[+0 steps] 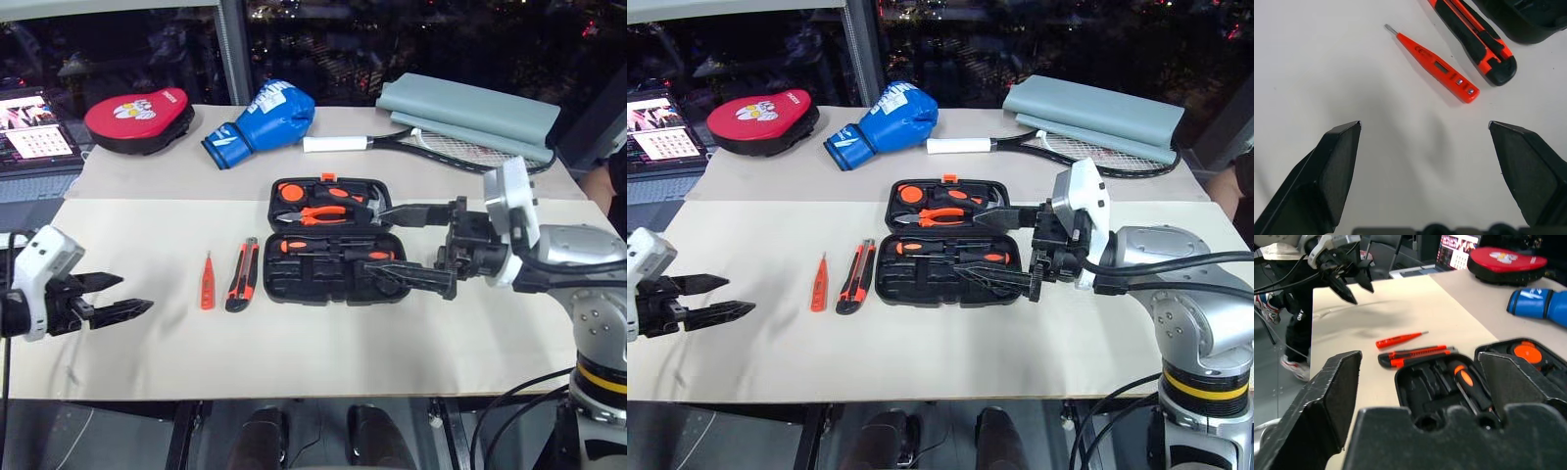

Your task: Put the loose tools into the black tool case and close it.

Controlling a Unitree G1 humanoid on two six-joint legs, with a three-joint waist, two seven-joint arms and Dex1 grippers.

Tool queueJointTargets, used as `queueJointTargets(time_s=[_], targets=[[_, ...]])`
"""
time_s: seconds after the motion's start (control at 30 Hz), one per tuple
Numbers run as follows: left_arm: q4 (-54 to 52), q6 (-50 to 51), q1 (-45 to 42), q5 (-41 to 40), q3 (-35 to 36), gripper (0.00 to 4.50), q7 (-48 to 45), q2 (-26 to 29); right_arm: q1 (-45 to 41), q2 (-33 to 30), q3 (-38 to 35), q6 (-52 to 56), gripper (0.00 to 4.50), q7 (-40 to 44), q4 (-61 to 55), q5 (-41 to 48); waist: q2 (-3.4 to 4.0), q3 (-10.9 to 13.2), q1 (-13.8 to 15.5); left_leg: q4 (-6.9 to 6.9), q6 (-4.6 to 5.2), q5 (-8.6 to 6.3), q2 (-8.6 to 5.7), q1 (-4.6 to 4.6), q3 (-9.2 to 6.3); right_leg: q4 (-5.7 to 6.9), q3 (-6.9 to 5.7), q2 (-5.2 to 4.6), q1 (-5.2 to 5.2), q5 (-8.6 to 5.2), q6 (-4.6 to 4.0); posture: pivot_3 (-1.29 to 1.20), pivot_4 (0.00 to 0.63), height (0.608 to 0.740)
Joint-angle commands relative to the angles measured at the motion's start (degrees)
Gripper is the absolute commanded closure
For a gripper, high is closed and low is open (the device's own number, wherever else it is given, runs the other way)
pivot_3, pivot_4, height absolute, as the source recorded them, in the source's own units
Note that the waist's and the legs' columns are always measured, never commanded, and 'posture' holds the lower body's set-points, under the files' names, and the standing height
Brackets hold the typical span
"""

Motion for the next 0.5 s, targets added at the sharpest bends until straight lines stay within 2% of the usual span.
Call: queueJointTargets(time_s=[0.03, 0.27, 0.43, 0.5], targets=[[4.86, 5.41, -6.73, -3.11, -5.34, 0.00, 9.49, -1.69, 0.36, 0.32, -0.27, -1.72, 0.02, -2.24, -3.33, 1.92, 0.00, 0.00, -0.36, -0.01, 0.00, 0.00, 0.00, 0.00, 0.01, 0.00, 0.03, 0.00, 0.00, 0.00, 0.00, 0.00, 0.150, 0.736], [18.25, 5.41, -18.42, -8.08, -17.78, 0.00, 22.37, -2.55, 2.34, 2.43, 0.66, -1.91, 0.02, -7.16, -6.87, 4.00, -0.10, 0.05, -0.52, -0.03, -0.01, -0.01, -0.01, 0.01, -0.01, -0.04, 0.08, -0.02, -0.02, 0.00, 0.00, 0.00, 0.150, 0.736], [26.40, 5.41, -24.60, -15.38, -22.96, 0.00, 29.17, -4.95, 4.43, 3.90, 0.93, -2.36, 0.02, -10.80, -8.93, 4.73, -0.13, 0.04, -0.42, -0.02, -0.01, -0.01, -0.05, -0.03, -0.01, -0.03, 0.09, -0.06, -0.04, 0.00, 0.00, 0.00, 0.150, 0.736], [28.65, 5.41, -26.19, -18.23, -27.06, 0.00, 31.76, -5.41, 5.82, 4.76, 0.83, -2.51, 0.02, -12.51, -10.03, 5.49, -0.18, 0.05, -0.39, -0.02, -0.01, -0.01, -0.04, -0.05, -0.02, -0.03, 0.08, -0.06, -0.06, 0.00, 0.00, 0.00, 0.150, 0.736]])
